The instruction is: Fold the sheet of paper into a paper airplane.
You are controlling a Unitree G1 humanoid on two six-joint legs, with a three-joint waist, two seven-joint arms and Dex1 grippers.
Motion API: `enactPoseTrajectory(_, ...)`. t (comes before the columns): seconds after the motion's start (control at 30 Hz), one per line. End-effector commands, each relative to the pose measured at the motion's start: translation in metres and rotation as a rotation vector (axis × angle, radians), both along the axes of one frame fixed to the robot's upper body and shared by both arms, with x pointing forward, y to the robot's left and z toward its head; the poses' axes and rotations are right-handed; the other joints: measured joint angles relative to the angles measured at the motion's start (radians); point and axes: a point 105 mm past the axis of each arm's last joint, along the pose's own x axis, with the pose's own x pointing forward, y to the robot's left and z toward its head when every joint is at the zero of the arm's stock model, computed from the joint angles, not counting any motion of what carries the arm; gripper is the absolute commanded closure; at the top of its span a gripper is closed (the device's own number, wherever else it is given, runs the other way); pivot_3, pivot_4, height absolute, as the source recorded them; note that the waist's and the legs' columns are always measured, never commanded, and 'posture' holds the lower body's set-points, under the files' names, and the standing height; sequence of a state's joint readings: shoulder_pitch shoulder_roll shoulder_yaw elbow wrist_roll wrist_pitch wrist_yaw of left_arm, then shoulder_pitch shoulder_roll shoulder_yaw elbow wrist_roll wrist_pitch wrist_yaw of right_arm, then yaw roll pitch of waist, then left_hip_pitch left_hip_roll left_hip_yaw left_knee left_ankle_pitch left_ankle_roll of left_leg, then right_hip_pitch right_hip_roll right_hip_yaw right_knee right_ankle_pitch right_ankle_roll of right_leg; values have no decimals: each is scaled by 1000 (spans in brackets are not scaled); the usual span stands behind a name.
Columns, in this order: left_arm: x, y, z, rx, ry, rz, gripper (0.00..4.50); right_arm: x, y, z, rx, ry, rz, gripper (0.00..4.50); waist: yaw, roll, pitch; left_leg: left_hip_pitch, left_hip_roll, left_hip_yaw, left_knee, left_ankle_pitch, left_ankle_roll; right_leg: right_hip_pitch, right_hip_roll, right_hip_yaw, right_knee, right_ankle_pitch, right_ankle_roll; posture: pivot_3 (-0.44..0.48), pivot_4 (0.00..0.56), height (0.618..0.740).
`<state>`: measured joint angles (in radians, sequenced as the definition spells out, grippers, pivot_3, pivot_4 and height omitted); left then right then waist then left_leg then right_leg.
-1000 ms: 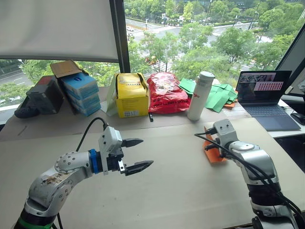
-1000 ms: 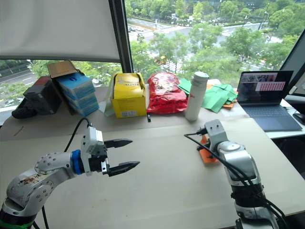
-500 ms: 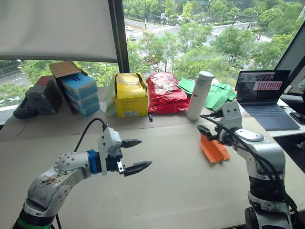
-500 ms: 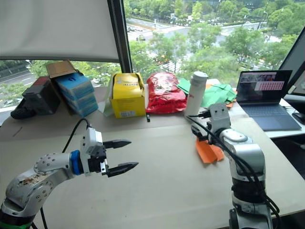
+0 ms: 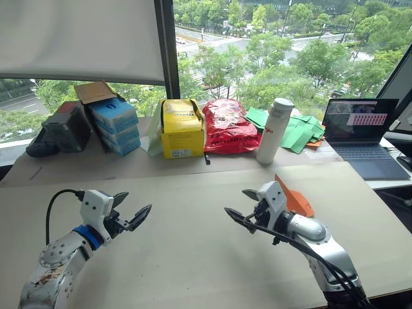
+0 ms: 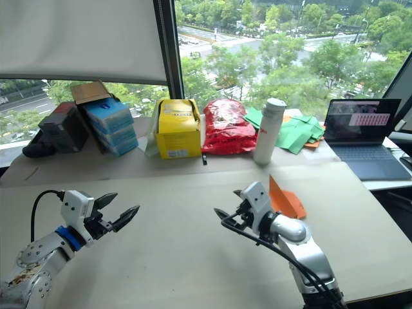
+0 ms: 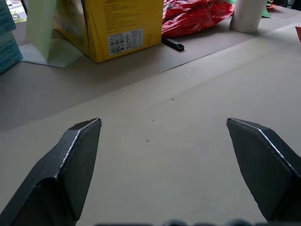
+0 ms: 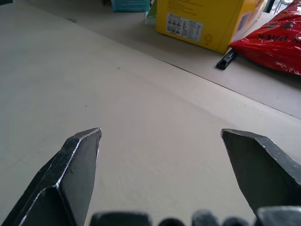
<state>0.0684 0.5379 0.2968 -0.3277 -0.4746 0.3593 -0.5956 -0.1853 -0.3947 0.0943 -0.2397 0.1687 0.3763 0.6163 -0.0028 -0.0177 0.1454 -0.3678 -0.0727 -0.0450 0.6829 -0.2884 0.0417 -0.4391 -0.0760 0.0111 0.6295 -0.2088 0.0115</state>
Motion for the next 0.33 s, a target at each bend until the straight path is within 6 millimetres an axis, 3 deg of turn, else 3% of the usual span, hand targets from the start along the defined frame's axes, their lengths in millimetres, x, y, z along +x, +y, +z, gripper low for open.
enactPoseTrajectory(0.03,-3,-2,6,4,-46,-2,0,1,3,10,5,-73,10,29,-2,0,0,0,0,0,0,1,-1,0,0,0,0,0,0,0,150,740)
enactPoseTrajectory(0.33,0,0,3,6,-44,-5,0,2,3,10,12,-69,1,29,-8,0,0,0,0,0,0,-1,2,0,0,0,0,0,0,0,150,740)
